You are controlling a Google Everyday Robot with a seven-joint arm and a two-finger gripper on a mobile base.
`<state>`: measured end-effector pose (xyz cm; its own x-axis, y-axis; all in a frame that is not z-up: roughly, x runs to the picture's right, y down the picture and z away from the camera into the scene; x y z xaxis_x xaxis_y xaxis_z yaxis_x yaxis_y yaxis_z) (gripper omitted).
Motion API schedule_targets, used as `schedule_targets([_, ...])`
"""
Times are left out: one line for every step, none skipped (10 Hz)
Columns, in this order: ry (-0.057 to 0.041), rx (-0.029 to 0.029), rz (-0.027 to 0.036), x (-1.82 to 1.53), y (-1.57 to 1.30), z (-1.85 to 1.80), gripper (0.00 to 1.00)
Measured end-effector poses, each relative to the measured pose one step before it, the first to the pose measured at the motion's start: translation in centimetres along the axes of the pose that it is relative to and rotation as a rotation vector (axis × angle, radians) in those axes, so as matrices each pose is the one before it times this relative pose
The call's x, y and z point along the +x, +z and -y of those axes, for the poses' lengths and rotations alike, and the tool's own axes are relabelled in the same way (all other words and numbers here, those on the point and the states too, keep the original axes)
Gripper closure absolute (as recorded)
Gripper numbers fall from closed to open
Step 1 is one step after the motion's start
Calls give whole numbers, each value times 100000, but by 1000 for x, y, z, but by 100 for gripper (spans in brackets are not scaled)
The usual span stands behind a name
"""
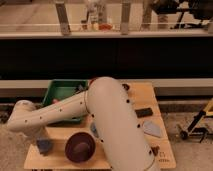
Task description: Wipe table surface with sponge
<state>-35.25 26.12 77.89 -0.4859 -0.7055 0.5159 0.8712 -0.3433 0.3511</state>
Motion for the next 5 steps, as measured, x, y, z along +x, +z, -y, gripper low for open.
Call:
schedule_targets([-1262, -58, 428, -748, 188, 472, 100])
schedule_targets([-1473, 132, 475, -879, 179, 670, 100])
schedule_targets([-1315, -376, 225, -742, 200, 422, 100])
schedule_targets([-775, -73, 285, -598, 116, 333, 100])
schedule_targets([-719, 228, 273, -811, 146, 273, 100])
